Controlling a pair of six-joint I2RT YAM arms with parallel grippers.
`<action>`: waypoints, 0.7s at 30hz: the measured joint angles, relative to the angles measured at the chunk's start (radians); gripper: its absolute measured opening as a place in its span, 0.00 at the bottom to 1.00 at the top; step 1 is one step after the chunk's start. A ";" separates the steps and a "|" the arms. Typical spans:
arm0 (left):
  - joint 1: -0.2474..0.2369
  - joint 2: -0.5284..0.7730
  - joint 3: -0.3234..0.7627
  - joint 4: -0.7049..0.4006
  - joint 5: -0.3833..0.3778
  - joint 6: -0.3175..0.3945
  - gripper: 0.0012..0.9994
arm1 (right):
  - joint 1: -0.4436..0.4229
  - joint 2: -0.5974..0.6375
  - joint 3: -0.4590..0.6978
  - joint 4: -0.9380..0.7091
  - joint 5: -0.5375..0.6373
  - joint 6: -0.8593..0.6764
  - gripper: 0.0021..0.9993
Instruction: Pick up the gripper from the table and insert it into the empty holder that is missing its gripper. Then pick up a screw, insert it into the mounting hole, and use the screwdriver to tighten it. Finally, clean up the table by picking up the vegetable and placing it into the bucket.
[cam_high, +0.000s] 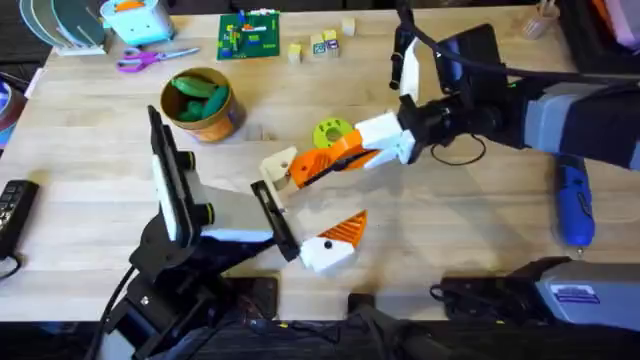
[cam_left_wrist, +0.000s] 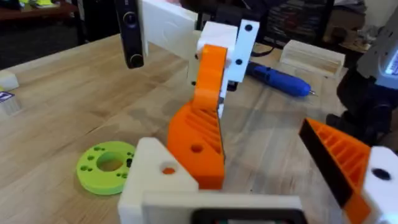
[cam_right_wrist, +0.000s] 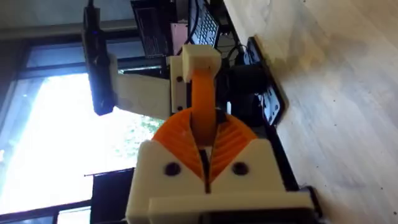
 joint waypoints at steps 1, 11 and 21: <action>0.002 0.000 0.000 -0.001 -0.009 0.000 1.00 | 0.004 0.006 0.000 0.033 0.008 0.024 0.01; 0.004 0.000 0.000 -0.004 -0.029 -0.027 1.00 | 0.098 0.096 0.000 0.270 0.070 0.242 0.01; 0.014 0.003 0.000 -0.007 -0.087 -0.058 1.00 | 0.133 0.106 0.000 0.371 0.168 0.370 0.01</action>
